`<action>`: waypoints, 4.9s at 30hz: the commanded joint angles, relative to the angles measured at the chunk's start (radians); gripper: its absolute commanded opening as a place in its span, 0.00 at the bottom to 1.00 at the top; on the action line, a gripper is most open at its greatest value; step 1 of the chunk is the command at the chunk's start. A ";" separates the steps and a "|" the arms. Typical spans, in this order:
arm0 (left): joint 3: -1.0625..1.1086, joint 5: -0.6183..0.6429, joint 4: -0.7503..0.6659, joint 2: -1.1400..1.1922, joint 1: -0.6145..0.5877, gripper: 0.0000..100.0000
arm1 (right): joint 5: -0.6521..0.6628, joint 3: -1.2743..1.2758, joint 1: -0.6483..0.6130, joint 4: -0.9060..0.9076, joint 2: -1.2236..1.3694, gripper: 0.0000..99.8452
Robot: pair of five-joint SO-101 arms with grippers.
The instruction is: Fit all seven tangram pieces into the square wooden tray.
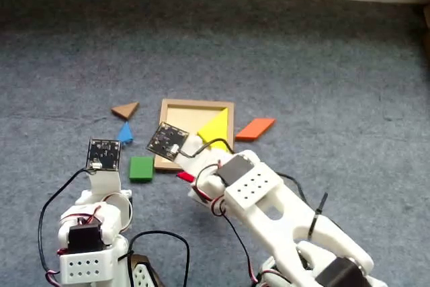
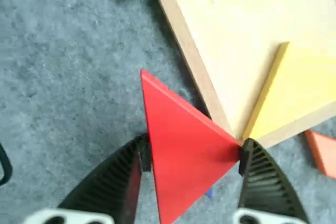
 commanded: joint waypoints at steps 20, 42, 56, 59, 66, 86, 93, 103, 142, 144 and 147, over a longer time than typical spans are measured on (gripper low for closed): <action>0.021 -0.009 0.005 -0.010 -0.010 0.02 | 0.071 -0.414 0.088 0.107 0.217 0.20; 0.021 -0.009 0.005 -0.010 -0.010 0.02 | -0.014 -0.516 0.197 0.125 0.573 0.01; 0.021 -0.009 0.005 -0.010 -0.010 0.02 | -0.063 -0.573 0.157 0.166 0.490 0.01; 0.021 -0.009 0.005 -0.010 -0.010 0.02 | -0.063 -0.567 0.162 0.174 0.398 0.01; 0.021 -0.009 0.005 -0.010 -0.010 0.02 | -0.066 -0.561 0.243 0.113 0.325 0.01; 0.021 -0.009 0.005 -0.010 -0.010 0.02 | -0.061 -0.524 0.137 0.031 0.596 0.01; 0.021 -0.009 0.005 -0.010 -0.010 0.02 | -0.061 -0.524 0.071 0.033 0.593 0.01; 0.021 -0.009 0.005 -0.010 -0.010 0.02 | -0.063 -0.487 0.097 0.035 0.381 0.01; 0.021 -0.009 0.005 -0.010 -0.010 0.02 | -0.064 -0.467 0.199 0.260 0.254 0.01; 0.021 -0.009 0.005 -0.010 -0.010 0.02 | -0.066 -0.440 0.214 0.295 0.153 0.01; 0.021 -0.009 0.005 -0.010 -0.010 0.02 | -0.068 -0.371 0.219 0.309 -0.008 0.01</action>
